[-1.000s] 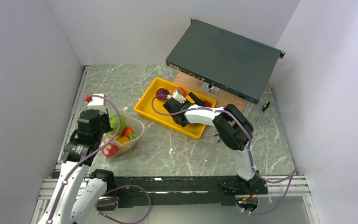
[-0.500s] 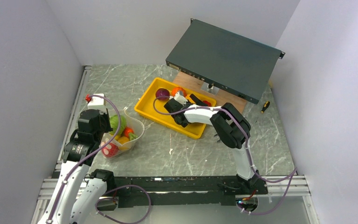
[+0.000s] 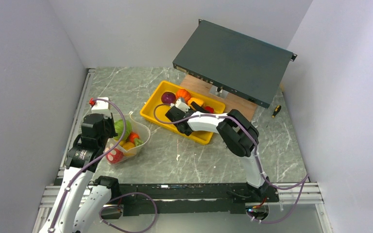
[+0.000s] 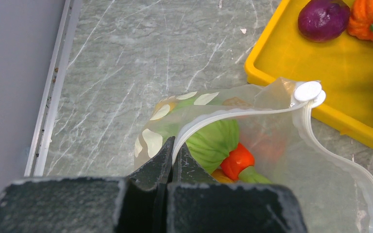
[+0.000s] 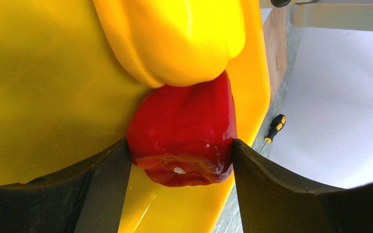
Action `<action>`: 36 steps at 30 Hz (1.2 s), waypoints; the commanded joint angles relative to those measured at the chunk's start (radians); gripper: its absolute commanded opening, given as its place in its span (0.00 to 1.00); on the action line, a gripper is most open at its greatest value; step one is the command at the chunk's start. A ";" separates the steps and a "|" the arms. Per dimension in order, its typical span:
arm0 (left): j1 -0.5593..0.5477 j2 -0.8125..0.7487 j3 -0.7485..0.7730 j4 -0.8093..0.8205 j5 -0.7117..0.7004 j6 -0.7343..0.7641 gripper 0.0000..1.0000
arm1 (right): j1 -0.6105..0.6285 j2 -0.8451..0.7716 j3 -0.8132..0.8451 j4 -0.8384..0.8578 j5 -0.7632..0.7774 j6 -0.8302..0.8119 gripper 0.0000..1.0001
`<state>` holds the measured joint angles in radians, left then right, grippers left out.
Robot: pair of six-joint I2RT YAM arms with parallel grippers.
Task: Place the food in the zip-top bag and seal the zipper
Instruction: Pick up the fake vegetable from the bin.
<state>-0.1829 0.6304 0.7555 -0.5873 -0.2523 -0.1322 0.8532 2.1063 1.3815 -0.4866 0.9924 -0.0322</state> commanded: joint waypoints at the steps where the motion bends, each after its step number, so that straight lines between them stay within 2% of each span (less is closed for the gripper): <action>1: 0.000 -0.010 0.000 0.033 -0.004 0.001 0.00 | 0.033 -0.103 -0.013 0.034 0.017 0.022 0.26; 4: 0.000 -0.007 0.001 0.034 -0.004 0.001 0.00 | 0.050 -0.146 -0.025 0.056 -0.022 0.015 0.22; 9: 0.000 0.003 0.005 0.028 -0.003 0.000 0.00 | 0.071 -0.215 -0.021 0.041 -0.088 0.065 0.08; 15: 0.000 0.003 0.005 0.031 -0.006 0.001 0.00 | 0.086 -0.325 -0.058 0.103 -0.290 0.104 0.00; 21: 0.000 -0.007 0.001 0.033 -0.011 0.001 0.00 | 0.096 -0.440 -0.104 0.180 -0.478 0.134 0.00; 31: 0.000 -0.009 0.002 0.035 -0.011 0.002 0.00 | 0.108 -0.606 -0.138 0.245 -0.700 0.174 0.00; 36: 0.000 -0.011 0.001 0.033 -0.008 0.001 0.00 | 0.112 -0.684 -0.170 0.371 -0.958 0.256 0.00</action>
<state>-0.1829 0.6300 0.7555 -0.5877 -0.2523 -0.1322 0.9592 1.5085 1.2312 -0.2787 0.2802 0.1413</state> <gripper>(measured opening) 0.011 0.711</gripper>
